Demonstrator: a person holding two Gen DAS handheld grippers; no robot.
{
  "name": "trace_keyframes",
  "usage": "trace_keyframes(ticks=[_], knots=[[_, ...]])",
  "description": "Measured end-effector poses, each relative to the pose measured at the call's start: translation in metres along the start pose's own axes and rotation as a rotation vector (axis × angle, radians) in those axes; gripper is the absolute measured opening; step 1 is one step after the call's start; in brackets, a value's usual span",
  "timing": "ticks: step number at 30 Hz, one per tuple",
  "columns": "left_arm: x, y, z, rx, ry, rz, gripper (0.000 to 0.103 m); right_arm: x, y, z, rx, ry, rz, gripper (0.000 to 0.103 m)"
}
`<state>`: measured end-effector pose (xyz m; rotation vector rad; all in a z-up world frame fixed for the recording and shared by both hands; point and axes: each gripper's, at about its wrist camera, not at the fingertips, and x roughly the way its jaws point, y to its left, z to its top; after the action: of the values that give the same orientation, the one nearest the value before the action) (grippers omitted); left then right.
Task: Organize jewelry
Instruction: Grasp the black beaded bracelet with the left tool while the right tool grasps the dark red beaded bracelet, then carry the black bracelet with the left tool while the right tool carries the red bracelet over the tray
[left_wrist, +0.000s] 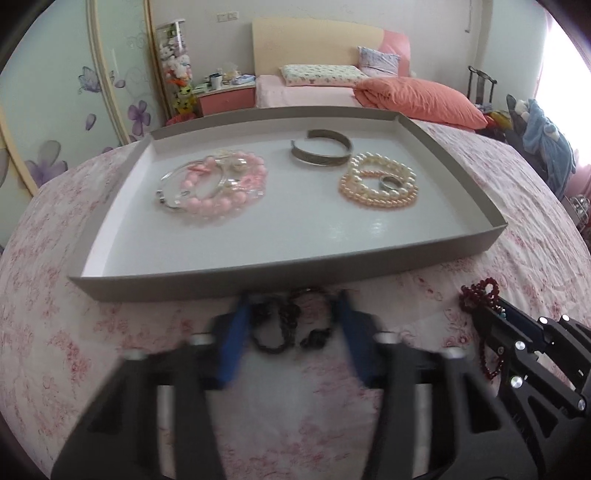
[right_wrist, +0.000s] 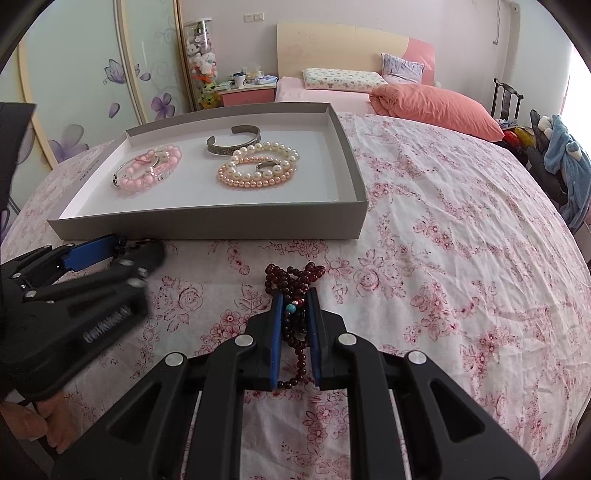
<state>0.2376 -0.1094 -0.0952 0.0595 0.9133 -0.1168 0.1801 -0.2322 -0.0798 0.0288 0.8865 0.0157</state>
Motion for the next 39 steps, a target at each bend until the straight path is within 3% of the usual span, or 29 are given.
trace_keyframes(ticks=[4,10,14,32,36,39], knots=[[-0.008,0.024,-0.007,-0.017,0.005,-0.003,0.022,0.0,0.0,0.0,-0.004,0.0,-0.002,0.014],[-0.027,0.081,-0.03,-0.023,0.003,0.07,0.022,0.0,0.013,-0.001,-0.052,-0.002,-0.015,0.014],[-0.033,0.103,-0.037,-0.048,-0.002,0.077,0.024,0.001,0.02,-0.001,-0.063,-0.002,-0.008,0.014],[-0.036,0.109,-0.041,-0.078,-0.018,0.043,0.022,-0.002,0.01,-0.001,-0.01,-0.004,0.05,0.013],[-0.042,0.109,-0.044,-0.09,-0.024,0.024,0.022,-0.013,0.011,-0.002,-0.003,-0.058,0.063,0.013],[-0.056,0.105,-0.046,-0.079,-0.073,0.027,0.022,-0.027,0.014,-0.002,0.009,-0.102,0.085,0.013]])
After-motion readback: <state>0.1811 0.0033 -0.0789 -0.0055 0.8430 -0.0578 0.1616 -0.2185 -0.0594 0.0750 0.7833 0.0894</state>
